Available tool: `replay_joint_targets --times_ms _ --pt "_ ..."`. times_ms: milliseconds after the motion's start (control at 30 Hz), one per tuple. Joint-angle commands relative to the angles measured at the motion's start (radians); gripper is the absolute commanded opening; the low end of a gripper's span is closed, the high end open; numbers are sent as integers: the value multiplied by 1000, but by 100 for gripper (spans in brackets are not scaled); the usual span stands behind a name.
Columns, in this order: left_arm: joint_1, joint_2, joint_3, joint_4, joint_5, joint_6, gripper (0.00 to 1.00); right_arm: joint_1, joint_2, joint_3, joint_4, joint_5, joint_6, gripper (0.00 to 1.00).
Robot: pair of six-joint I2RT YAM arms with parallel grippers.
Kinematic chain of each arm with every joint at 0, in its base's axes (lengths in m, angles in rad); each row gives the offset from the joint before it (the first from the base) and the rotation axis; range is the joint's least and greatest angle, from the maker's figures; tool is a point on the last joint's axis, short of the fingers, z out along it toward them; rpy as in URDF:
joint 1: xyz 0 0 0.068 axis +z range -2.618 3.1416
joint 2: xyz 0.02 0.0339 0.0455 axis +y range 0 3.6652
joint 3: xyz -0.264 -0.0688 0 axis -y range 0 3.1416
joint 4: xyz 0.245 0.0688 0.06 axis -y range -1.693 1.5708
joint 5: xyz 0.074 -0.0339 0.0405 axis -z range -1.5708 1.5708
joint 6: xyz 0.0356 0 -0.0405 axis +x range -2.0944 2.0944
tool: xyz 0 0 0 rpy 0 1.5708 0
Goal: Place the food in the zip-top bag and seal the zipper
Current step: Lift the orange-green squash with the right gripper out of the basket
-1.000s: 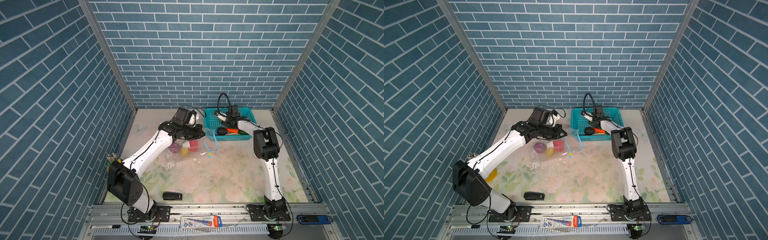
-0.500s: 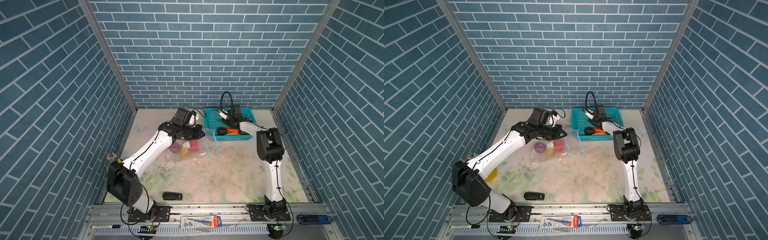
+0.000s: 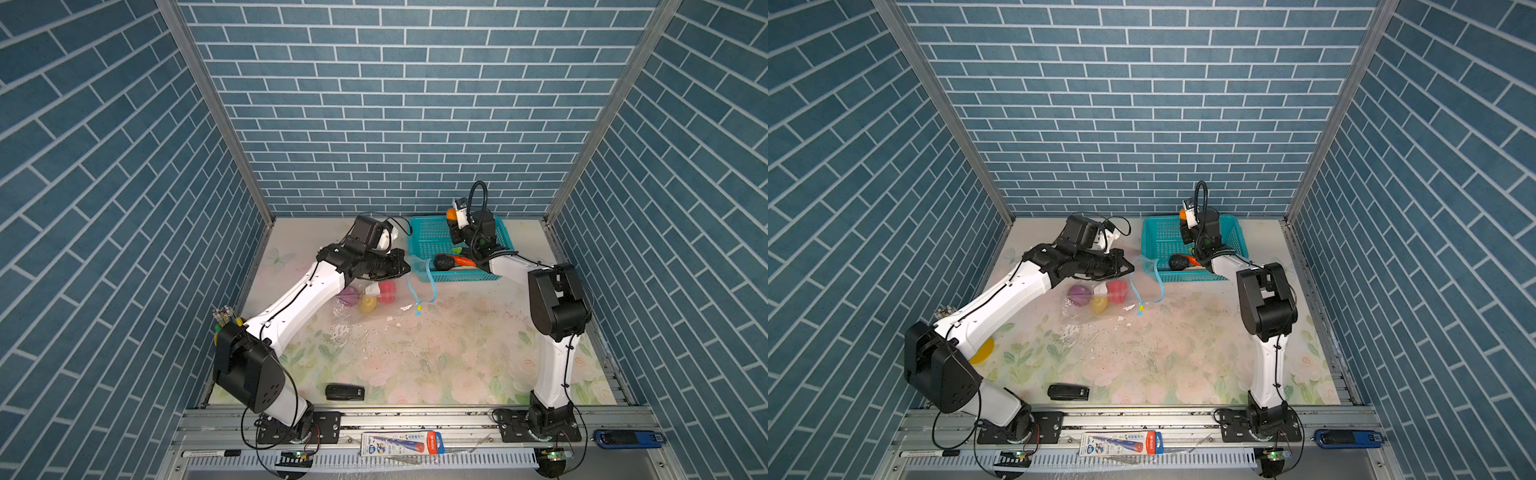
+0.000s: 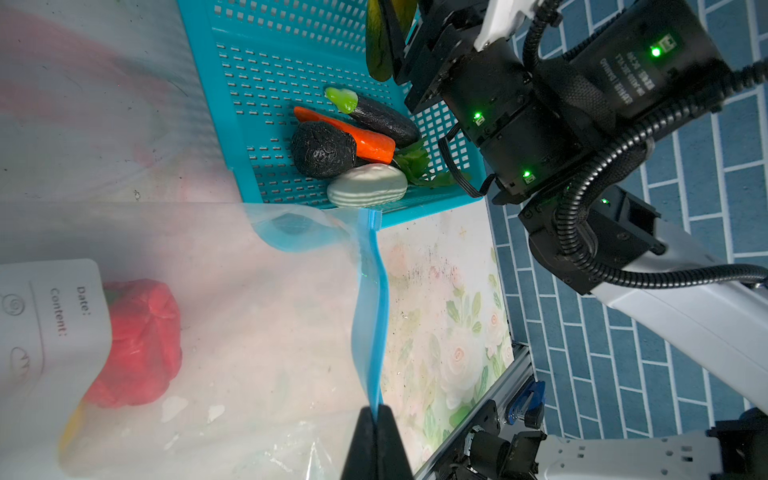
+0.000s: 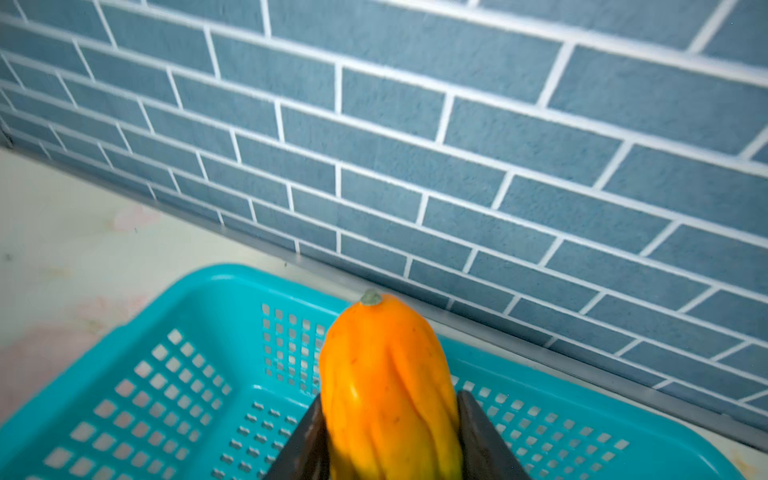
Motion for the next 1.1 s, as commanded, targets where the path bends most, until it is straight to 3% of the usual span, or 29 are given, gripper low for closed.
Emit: replay_joint_targets --times_ms 0,367,533,733,1067 --pt "-3 -15 -21 28 14 -4 0 4 -61 -72 158 27 359 40" --pt "-2 -5 -16 48 14 -4 0 1 -198 -288 316 187 906 39" --pt "-1 -2 -20 55 14 -3 0 3 -228 -351 351 205 1092 37" --pt "-1 6 -20 69 13 -6 0 30 -321 -443 347 217 1172 37" --pt "-2 27 -28 101 19 -18 0 132 -578 -638 256 236 1166 37"
